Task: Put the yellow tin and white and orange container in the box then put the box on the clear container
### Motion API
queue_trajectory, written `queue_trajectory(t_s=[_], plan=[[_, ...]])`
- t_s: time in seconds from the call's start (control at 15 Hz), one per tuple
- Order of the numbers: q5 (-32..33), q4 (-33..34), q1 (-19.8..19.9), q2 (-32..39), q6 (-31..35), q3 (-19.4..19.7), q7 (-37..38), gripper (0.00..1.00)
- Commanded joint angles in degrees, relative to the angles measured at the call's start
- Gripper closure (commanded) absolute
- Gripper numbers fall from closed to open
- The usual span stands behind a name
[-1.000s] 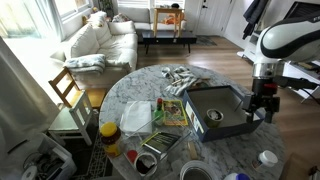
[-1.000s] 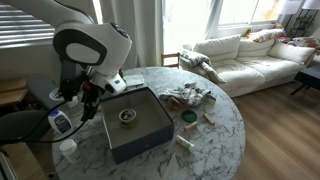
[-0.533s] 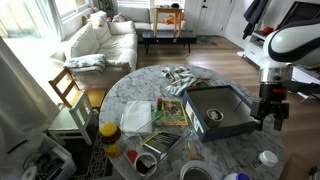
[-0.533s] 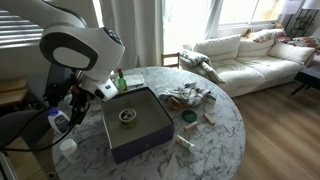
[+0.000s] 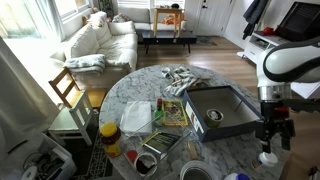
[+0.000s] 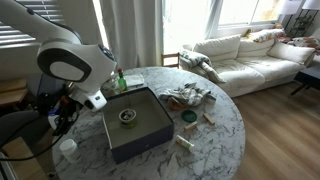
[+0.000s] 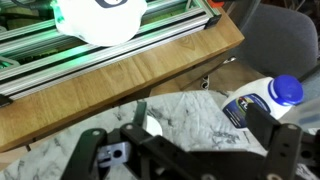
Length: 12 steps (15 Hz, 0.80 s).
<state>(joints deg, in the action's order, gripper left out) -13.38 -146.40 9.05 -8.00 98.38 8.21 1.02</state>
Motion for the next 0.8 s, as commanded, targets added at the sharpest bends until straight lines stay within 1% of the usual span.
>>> queue_trajectory(t_s=[0.0, 0.33, 0.73], plan=[[2.38, -4.29, -0.04, -1.14, 2.12, -0.26, 1.34, 0.0], [5.17, -7.38, 0.48, -1.7, 6.62, -0.04, 2.74, 0.0], [6.93, -10.87, 0.37, -0.62, 16.81, -0.37, 6.86, 0.0]])
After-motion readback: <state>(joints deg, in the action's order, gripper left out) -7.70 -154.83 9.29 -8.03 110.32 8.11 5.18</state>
